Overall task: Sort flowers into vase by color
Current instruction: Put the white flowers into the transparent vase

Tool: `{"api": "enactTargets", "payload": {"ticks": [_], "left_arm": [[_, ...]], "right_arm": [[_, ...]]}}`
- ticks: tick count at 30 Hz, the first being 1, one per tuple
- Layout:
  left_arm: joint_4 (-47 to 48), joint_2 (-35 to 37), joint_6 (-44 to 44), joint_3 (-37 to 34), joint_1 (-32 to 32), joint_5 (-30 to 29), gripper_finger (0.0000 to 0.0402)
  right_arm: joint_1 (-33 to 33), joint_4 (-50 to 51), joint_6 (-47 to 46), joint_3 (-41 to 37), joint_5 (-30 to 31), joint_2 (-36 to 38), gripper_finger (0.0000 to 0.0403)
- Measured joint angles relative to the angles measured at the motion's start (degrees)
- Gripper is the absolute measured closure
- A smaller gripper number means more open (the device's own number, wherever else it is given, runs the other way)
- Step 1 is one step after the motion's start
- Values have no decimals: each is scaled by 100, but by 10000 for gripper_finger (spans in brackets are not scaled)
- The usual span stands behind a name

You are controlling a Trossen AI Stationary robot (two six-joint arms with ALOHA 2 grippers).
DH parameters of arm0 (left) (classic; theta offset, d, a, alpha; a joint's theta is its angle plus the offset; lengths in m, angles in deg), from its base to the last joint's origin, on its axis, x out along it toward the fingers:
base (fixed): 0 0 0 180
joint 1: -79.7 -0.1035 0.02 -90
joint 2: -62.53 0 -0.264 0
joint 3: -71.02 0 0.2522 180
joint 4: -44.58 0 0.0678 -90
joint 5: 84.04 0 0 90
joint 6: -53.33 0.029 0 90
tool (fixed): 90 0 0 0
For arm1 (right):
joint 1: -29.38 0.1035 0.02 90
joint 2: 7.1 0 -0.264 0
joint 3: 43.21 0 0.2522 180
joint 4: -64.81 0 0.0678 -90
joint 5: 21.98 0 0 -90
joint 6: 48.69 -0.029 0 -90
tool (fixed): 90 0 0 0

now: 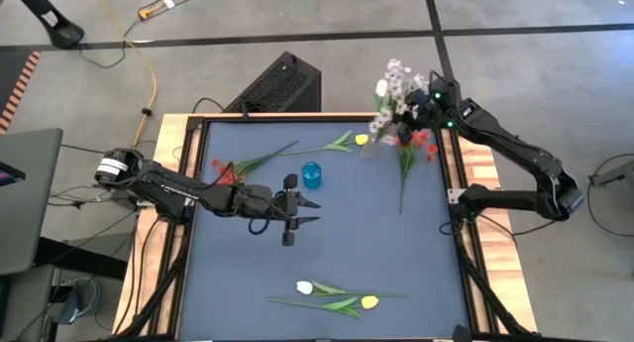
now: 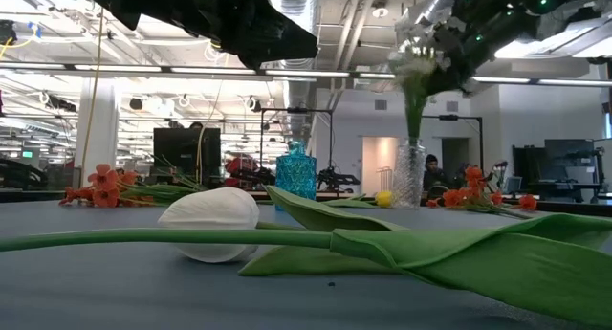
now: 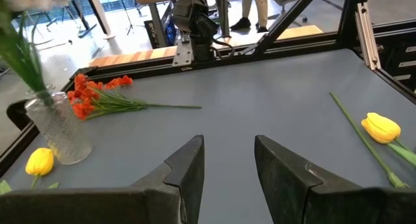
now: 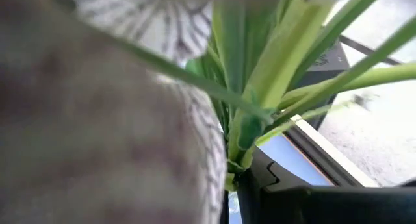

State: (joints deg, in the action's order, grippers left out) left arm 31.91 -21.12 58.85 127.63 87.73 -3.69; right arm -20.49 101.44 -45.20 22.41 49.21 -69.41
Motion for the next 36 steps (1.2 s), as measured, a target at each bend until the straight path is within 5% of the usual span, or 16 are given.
{"api": "enactTargets", "payload": {"ticks": [19,36], "left_arm": [[50,0,-2,0,0,7,276],[50,0,0,0,0,4,276]], "right_arm": [[369,-249,206,9,407,-982,368],[279,184,450,11,225,-559,255]]}}
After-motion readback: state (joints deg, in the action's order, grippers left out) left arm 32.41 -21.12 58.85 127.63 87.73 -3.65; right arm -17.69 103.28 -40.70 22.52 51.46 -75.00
